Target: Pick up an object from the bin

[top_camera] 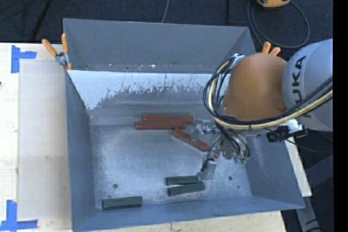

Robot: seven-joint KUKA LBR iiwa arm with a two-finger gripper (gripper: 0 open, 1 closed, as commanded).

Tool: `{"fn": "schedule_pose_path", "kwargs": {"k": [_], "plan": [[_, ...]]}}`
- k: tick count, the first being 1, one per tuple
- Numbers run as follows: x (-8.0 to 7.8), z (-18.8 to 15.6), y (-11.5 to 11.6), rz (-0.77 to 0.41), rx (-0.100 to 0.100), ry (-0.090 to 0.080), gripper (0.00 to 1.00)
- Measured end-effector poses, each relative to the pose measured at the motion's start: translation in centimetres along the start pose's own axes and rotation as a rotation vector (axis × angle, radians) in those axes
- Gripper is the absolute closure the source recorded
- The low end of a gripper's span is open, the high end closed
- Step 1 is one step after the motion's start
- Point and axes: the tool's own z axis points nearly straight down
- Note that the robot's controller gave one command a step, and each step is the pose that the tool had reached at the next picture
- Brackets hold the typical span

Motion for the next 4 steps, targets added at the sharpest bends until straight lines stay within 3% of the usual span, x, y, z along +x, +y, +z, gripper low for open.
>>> {"fn": "schedule_pose_path", "kwargs": {"k": [1, 2, 3, 4], "plan": [[-0.1, -0.2, 0.0, -0.001, 0.0, -0.004, 0.0], [0.9, 4.3, 0.7, -0.07, 0.0, -0.01, 0.0], [2.2, 11.4, 0.7, -0.179, 0.0, -0.003, 1.0], [2.2, 11.4, 0.7, -0.179, 0.0, -0.003, 1.0]]}}
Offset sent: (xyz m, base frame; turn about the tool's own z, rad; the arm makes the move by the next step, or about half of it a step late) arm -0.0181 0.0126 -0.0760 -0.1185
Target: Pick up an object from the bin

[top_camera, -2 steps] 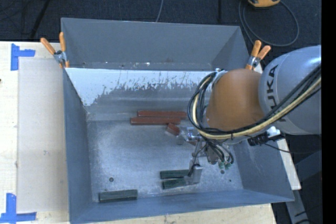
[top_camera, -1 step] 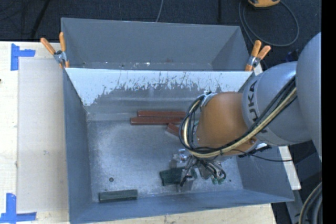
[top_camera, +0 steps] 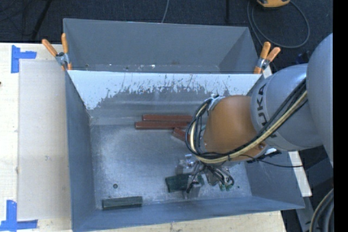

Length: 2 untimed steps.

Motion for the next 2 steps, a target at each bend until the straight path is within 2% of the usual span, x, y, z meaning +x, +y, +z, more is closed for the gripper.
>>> {"fn": "schedule_pose_path", "kwargs": {"k": [1, 2], "plan": [[-0.1, -0.1, 2.2, -0.069, 0.004, -0.001, 1.0], [-0.2, -12.1, -1.1, -0.165, 0.0, -0.003, 1.0]]}}
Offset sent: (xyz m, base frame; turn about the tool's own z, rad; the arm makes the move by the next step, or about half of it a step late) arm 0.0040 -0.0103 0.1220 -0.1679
